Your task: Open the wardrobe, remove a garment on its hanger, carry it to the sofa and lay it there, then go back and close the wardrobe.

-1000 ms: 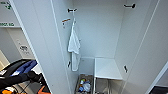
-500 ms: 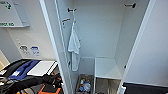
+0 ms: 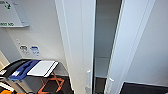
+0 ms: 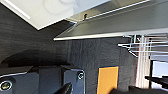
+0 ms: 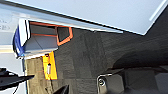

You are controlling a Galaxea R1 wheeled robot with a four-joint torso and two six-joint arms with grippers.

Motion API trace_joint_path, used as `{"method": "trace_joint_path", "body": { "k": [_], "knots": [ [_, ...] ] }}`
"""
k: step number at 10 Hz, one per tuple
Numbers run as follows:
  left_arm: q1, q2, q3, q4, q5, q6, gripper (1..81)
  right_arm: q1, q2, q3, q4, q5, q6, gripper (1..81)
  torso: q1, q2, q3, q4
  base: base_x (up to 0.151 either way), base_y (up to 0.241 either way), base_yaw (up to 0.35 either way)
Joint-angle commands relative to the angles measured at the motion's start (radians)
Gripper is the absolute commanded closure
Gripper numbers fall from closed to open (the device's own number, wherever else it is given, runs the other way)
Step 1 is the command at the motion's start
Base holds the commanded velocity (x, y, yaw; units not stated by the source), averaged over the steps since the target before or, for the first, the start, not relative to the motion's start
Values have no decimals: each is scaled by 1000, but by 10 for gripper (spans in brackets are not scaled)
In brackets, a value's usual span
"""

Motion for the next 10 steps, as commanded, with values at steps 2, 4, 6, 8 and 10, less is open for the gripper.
{"method": "trace_joint_path", "body": {
  "k": [2,4,6,8,10],
  "knots": [
    [188,-79,30,171,-168,19,10,-100,212,-304,-247,-56,-2,10,0,0,0,0,0,0,0],
    [355,-56,37,254,-331,19,10,-194,316,-472,-340,-61,-4,10,0,0,0,0,0,0,0],
    [475,10,-46,326,-433,20,10,-296,430,-668,-475,-54,-4,10,0,0,0,0,0,0,0],
    [561,120,-230,378,-485,20,10,-377,510,-795,-538,-43,-10,10,0,0,0,0,0,0,0],
    [622,220,-394,429,-528,20,10,-440,582,-874,-593,-38,-11,10,-1,0,0,0,0,0,0]
  ]
}}
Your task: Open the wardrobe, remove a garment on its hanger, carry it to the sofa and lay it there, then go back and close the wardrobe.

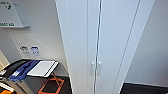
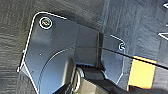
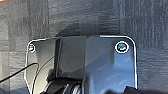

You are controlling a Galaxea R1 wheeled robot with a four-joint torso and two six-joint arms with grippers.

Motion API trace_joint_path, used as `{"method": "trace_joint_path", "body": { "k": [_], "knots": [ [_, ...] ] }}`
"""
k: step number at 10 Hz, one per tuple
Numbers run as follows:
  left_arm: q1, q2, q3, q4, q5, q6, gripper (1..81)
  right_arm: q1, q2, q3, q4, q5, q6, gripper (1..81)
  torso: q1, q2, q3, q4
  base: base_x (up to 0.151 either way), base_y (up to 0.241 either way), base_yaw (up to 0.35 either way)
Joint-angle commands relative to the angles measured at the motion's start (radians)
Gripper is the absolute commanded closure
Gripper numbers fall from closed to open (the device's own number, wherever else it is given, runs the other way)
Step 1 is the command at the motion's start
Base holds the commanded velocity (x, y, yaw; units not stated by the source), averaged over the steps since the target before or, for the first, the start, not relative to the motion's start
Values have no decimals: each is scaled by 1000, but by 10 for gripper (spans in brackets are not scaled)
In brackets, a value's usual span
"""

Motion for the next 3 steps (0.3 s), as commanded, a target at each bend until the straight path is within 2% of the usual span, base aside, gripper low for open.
{"method": "trace_joint_path", "body": {
  "k": [1,3],
  "knots": [
    [91,191,-309,155,-104,7,10,-99,172,-149,-179,-21,-6,10,0,0,0,0,0,0,0],
    [124,225,-383,157,-104,7,10,-130,222,-200,-228,-21,-6,10,0,0,0,0,0,0,0]
  ]
}}
